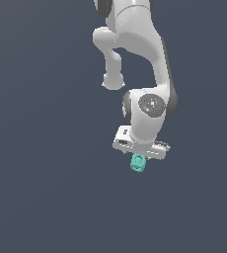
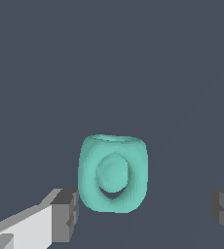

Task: Pick up the object and move it to a goal position.

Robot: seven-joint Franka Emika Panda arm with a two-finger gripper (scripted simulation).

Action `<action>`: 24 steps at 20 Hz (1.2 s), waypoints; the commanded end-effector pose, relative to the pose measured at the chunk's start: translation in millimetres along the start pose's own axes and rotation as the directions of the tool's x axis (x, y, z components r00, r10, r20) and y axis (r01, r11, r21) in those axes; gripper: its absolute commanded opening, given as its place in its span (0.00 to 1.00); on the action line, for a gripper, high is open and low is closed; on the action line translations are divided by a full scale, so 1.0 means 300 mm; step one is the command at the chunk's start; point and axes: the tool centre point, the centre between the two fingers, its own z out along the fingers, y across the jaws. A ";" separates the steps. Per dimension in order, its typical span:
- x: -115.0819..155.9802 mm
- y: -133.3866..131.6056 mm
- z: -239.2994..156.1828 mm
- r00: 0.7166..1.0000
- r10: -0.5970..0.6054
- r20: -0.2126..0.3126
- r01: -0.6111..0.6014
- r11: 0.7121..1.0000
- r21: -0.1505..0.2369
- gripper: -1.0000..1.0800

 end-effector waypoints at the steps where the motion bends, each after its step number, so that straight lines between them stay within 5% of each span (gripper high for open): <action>1: 0.003 -0.027 0.017 1.000 0.026 0.000 -0.026 1.000 0.001 0.96; 24: -0.001 -0.062 0.205 0.998 0.057 0.000 -0.057 0.998 0.002 0.96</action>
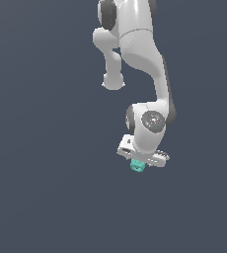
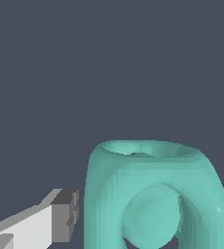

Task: Pick up the object and move it to a goal position.

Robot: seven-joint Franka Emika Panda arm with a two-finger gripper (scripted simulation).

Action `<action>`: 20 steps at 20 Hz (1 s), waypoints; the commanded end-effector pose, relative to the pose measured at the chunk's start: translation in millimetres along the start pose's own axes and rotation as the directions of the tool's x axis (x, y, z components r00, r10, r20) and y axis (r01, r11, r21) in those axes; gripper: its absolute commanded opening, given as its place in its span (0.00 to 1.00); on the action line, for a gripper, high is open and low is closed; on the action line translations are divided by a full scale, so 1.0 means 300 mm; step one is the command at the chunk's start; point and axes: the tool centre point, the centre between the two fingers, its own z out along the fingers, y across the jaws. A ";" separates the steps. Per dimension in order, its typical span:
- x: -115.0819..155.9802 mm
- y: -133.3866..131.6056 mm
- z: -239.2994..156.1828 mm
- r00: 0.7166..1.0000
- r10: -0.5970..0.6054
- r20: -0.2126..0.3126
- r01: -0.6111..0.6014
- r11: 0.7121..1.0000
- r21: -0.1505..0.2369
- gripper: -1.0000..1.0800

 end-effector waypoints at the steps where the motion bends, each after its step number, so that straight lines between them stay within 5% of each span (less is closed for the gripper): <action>1: 0.002 -0.002 0.017 1.000 0.000 -0.002 0.000 1.000 0.001 0.96; 4: 0.005 -0.003 0.015 1.000 0.000 -0.002 0.000 1.000 0.001 0.96; 5: 0.005 -0.003 0.015 1.000 0.000 -0.002 0.000 1.000 0.001 0.00; 20: 0.002 0.010 0.005 1.000 0.000 -0.002 0.000 1.000 0.001 0.00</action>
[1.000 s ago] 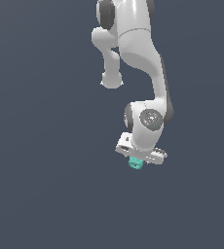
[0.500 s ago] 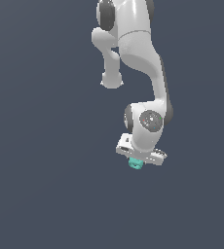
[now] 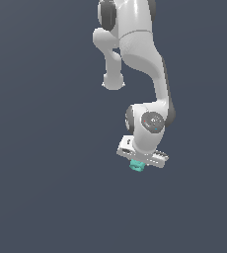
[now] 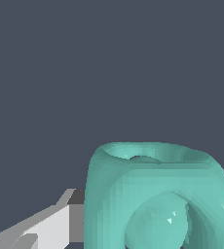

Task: Pick up the object and move it to a goal position.

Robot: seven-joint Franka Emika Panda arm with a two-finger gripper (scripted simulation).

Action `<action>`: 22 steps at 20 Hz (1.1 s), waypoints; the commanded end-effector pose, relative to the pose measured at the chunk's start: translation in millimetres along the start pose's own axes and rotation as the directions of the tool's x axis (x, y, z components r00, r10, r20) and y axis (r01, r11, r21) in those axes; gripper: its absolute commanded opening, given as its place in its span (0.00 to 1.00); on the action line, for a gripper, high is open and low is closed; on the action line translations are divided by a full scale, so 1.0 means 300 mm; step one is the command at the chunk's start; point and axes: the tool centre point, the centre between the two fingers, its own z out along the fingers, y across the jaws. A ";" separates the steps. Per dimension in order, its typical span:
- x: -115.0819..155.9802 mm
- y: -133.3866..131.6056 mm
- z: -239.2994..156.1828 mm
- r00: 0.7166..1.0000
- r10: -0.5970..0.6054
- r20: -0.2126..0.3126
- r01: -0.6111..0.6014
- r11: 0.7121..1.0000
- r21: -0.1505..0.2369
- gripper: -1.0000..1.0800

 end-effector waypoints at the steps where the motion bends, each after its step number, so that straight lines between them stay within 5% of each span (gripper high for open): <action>1: -0.002 0.012 -0.010 1.000 0.000 -0.001 0.000 1.000 0.000 0.00; 11: -0.034 0.144 -0.104 1.000 0.001 0.000 -0.001 1.000 0.000 0.00; 22: -0.110 0.454 -0.327 1.000 0.001 0.000 -0.001 1.000 0.002 0.00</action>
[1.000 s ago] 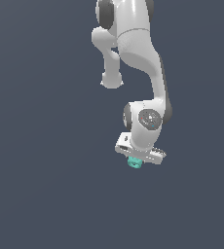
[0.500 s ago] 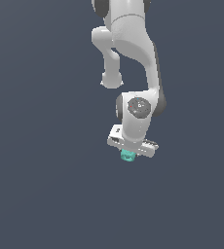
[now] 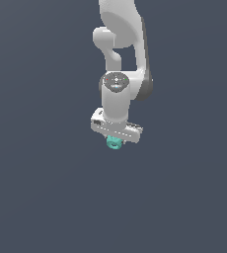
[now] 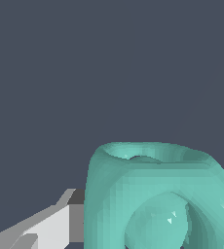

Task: Pick up the object and move it to a goal position.

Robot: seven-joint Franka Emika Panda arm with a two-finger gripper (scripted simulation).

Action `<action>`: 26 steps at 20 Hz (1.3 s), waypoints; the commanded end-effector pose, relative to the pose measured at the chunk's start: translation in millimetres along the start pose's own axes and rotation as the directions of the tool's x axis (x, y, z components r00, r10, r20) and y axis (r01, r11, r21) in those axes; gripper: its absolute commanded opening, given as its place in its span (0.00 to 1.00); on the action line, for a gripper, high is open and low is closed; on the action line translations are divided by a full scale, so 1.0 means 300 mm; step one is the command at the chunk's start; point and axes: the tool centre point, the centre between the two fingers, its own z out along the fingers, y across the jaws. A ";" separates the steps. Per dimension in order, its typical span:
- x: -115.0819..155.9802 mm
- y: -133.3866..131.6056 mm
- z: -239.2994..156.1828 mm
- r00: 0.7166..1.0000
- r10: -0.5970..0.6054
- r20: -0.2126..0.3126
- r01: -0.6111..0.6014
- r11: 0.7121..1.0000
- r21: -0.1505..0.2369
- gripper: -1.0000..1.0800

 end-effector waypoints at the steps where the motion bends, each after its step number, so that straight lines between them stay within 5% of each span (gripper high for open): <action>1: -0.020 0.080 -0.058 1.000 0.000 0.000 0.000 1.000 0.001 0.00; 18: -0.145 0.646 -0.477 1.000 0.001 0.000 -0.001 1.000 0.004 0.00; 26: -0.177 0.839 -0.623 1.000 0.000 0.000 0.000 1.000 0.002 0.00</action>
